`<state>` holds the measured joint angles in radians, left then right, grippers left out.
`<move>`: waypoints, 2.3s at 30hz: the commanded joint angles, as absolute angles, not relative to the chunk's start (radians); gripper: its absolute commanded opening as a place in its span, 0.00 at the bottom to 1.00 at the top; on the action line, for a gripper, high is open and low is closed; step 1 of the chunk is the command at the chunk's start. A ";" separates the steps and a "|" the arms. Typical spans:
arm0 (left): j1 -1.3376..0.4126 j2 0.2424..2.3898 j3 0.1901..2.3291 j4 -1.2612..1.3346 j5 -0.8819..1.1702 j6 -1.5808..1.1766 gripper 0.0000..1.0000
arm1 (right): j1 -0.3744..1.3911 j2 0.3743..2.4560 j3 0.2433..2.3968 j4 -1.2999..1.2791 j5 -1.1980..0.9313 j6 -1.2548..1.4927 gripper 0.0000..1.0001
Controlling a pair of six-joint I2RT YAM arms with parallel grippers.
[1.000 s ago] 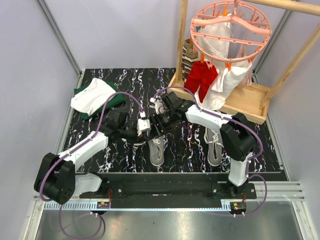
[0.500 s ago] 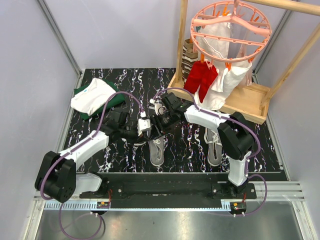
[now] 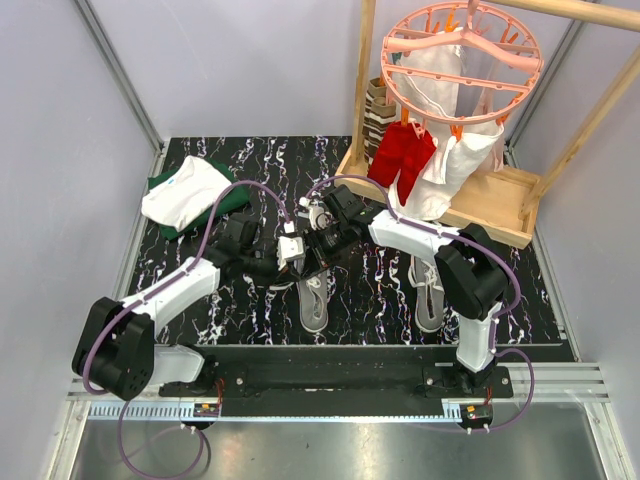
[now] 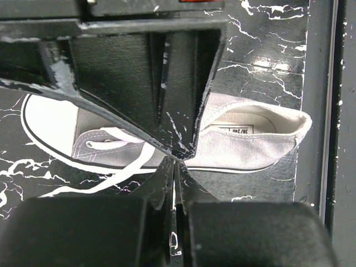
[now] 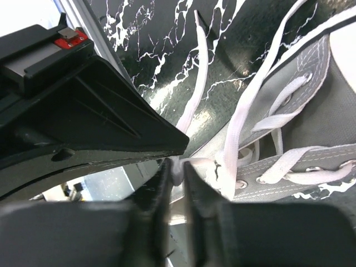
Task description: Tie the shoes
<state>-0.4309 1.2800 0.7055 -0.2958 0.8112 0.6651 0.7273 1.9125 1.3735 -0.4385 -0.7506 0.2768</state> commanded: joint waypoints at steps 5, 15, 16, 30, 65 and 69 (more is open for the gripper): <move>-0.439 1.279 0.750 -0.314 0.819 0.718 0.00 | 0.724 1.873 1.362 -0.416 -0.733 0.250 0.00; -0.423 1.241 0.744 -0.342 0.776 0.709 0.44 | 0.713 1.819 1.312 -0.408 -0.712 0.221 0.00; -0.414 1.236 0.744 -0.338 0.773 0.704 0.45 | 0.712 1.816 1.309 -0.408 -0.707 0.219 0.00; -0.296 1.469 0.954 -0.574 0.746 1.214 0.57 | 0.712 1.810 1.298 -0.407 -0.690 0.225 0.00; -0.354 1.850 1.157 -0.811 0.575 1.868 0.22 | 0.701 1.839 1.308 -0.400 -0.695 0.279 0.00; -0.342 1.775 1.117 -0.833 0.587 1.885 0.01 | 0.699 1.839 1.301 -0.399 -0.686 0.276 0.00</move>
